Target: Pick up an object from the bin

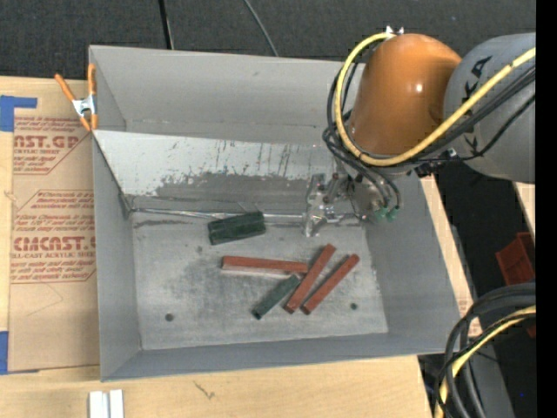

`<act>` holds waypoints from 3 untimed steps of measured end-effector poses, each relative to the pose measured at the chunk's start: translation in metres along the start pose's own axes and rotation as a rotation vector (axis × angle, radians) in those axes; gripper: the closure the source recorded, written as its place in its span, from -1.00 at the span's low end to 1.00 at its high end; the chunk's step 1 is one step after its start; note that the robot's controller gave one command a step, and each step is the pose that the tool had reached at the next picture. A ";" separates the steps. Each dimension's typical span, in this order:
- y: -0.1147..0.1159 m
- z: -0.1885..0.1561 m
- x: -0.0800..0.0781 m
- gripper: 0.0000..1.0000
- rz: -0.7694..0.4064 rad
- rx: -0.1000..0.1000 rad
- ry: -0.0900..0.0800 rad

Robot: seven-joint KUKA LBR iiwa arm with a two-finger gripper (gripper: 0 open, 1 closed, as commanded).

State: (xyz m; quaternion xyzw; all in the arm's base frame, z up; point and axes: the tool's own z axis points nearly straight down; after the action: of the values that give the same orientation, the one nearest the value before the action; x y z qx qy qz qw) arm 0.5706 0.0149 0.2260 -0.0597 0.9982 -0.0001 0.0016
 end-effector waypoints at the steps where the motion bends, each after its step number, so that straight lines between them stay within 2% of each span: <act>1: 0.014 0.069 -0.018 -1.00 -0.014 -0.001 0.003; 2: 0.014 0.068 -0.018 -1.00 -0.014 -0.001 0.001; 3: 0.008 0.147 0.005 1.00 -0.047 -0.003 -0.008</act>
Offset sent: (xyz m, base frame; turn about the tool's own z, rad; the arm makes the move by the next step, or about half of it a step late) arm 0.0000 0.0000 0.0000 0.0000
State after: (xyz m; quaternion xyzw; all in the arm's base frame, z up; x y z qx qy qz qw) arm 0.5648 0.0220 0.0789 -0.0830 0.9965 0.0015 0.0055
